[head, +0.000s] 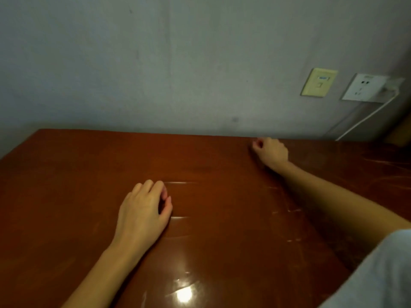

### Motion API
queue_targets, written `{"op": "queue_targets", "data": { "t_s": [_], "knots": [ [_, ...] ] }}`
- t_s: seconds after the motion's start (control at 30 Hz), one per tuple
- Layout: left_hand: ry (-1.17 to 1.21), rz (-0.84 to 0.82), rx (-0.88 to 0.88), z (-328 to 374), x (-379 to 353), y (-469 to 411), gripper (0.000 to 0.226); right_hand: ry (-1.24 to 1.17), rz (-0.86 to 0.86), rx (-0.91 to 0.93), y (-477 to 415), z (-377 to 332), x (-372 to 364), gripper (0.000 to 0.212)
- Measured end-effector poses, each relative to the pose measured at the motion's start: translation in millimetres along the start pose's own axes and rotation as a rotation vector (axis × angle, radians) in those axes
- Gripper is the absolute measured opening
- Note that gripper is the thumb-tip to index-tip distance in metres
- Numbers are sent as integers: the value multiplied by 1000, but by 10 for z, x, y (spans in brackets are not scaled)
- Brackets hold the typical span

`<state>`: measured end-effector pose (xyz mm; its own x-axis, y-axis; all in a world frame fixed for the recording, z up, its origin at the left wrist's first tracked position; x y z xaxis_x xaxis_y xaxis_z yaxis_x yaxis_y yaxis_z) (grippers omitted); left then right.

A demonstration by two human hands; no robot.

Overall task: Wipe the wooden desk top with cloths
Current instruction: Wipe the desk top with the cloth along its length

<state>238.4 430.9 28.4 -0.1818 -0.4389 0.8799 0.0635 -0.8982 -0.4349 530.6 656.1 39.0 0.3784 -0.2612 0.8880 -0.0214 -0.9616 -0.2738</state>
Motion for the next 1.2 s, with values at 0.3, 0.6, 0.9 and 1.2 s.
{"op": "queue_targets", "data": {
  "t_s": [0.3, 0.6, 0.9, 1.2],
  "knots": [
    [7, 1, 2, -7, -6, -4, 18, -7, -65, 32, -432, -603, -307, 32],
    [24, 9, -9, -8, -4, 7, 16, -15, -230, 380, 451, -443, 29, 30],
    [22, 7, -14, 1, -12, -5, 16, 29, 39, -128, -268, -106, -82, 32],
    [29, -3, -12, -8, -9, 10, 14, -78, -180, 343, 977, -1061, -106, 23]
  ]
}}
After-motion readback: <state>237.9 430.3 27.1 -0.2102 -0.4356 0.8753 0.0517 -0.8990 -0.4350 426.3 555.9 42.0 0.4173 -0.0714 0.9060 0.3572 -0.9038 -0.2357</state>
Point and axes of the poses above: each hand's wrist, its own y-axis away from the middle knuckle, its own x-axis out of the back of the hand, z = x × y, the point moved 6 cm from there along -y, towards the middle knuckle, and after that the axes turned 6 degrees about -y, right-handed, at the moved point
